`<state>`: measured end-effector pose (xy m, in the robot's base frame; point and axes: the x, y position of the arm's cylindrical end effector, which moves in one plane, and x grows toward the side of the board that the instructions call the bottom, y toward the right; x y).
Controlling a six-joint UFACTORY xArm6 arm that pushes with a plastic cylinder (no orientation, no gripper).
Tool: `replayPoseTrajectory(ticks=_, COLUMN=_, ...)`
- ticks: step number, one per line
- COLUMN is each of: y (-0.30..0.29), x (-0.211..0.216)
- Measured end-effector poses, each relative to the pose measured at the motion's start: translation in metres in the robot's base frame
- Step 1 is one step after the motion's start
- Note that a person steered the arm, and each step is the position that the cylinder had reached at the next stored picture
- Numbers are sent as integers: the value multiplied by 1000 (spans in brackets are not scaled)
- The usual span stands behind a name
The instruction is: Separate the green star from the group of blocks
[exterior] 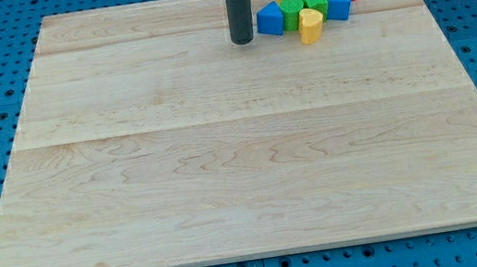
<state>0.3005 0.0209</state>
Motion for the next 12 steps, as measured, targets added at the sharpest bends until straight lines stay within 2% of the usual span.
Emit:
replayPoseTrajectory(ticks=1, y=0, x=0)
replayPoseTrajectory(ticks=2, y=-3, x=37)
replayPoseTrajectory(ticks=3, y=-1, x=107)
replayPoseTrajectory(ticks=4, y=81, x=134)
replayPoseTrajectory(ticks=5, y=203, x=113)
replayPoseTrajectory(ticks=6, y=266, x=44)
replayPoseTrajectory(ticks=8, y=317, x=-81)
replayPoseTrajectory(ticks=9, y=302, x=-109)
replayPoseTrajectory(ticks=10, y=297, x=-110)
replayPoseTrajectory(ticks=12, y=141, x=-109)
